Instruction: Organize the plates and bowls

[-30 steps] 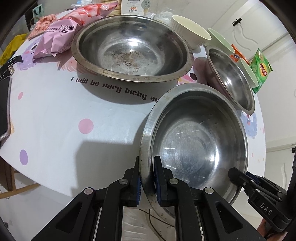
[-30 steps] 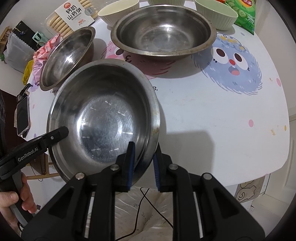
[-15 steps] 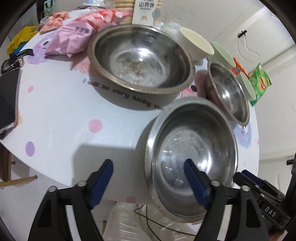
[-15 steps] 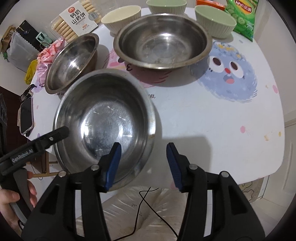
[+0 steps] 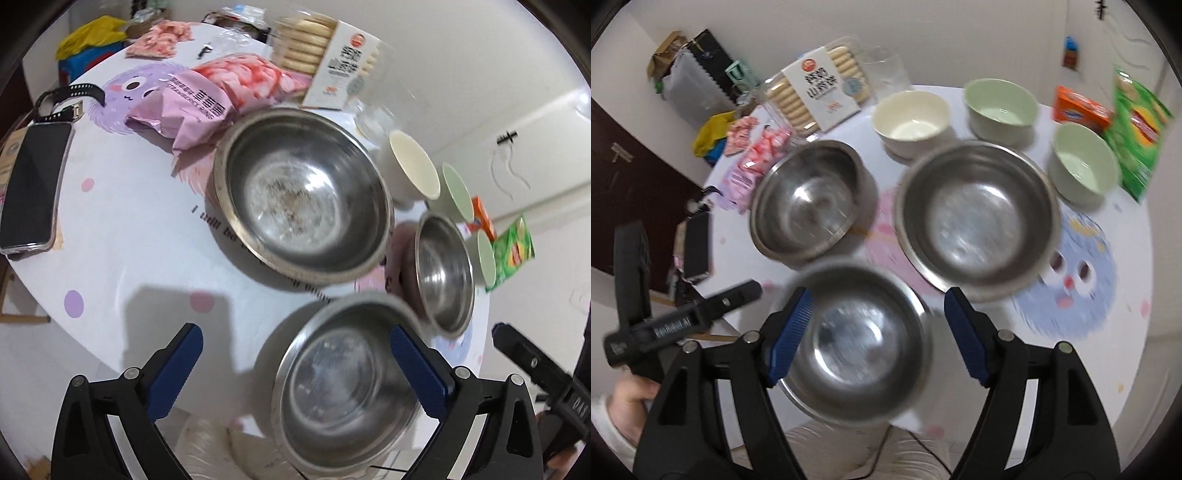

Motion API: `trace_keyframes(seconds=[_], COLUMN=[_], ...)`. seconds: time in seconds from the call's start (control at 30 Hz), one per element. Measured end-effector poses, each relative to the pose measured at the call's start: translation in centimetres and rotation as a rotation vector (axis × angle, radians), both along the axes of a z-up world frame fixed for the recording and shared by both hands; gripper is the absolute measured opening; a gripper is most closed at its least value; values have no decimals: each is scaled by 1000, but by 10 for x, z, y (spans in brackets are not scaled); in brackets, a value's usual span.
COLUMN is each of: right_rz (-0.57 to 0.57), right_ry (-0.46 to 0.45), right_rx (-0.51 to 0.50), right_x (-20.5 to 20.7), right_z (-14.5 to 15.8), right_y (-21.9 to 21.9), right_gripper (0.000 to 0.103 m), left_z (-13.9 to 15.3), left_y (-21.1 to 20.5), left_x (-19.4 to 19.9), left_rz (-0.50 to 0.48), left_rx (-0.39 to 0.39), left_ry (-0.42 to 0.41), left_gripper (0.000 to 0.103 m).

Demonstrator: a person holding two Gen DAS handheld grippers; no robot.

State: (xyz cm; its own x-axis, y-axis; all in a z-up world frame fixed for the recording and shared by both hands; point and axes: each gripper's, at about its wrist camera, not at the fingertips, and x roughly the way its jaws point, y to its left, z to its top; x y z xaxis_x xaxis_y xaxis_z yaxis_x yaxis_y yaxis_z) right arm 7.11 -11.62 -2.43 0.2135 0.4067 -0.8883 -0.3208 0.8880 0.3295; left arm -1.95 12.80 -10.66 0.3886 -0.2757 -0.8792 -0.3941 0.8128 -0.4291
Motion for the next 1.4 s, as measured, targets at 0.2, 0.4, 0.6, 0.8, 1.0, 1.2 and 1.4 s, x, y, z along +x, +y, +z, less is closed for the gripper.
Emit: trace_keyframes(seconds=[0.2, 0.4, 0.6, 0.8, 1.0, 1.2, 1.4], right_rz=[99, 162, 216, 266, 311, 310, 309], right_ry=[40, 57, 71, 83, 93, 125, 141], right_rx=[33, 28, 22, -8, -48, -72, -93], right_x=[52, 88, 109, 124, 130, 135, 132], right_z=[-7, -19, -31, -46, -64, -79, -89], right_y=[32, 61, 83, 104, 117, 121, 124], right_gripper=[77, 77, 77, 77, 77, 77, 77], left_z=[-11, -23, -32, -42, -54, -63, -66], left_y=[12, 29, 38, 47, 54, 57, 57], left_x=[18, 32, 46, 55, 54, 53, 55], left_rz=[102, 191, 237, 269, 303, 312, 301], left_rx=[-6, -30, -23, -31, -61, -53, -39], left_ry=[37, 69, 92, 116, 134, 157, 168], left_gripper=[103, 103, 103, 103, 103, 103, 97])
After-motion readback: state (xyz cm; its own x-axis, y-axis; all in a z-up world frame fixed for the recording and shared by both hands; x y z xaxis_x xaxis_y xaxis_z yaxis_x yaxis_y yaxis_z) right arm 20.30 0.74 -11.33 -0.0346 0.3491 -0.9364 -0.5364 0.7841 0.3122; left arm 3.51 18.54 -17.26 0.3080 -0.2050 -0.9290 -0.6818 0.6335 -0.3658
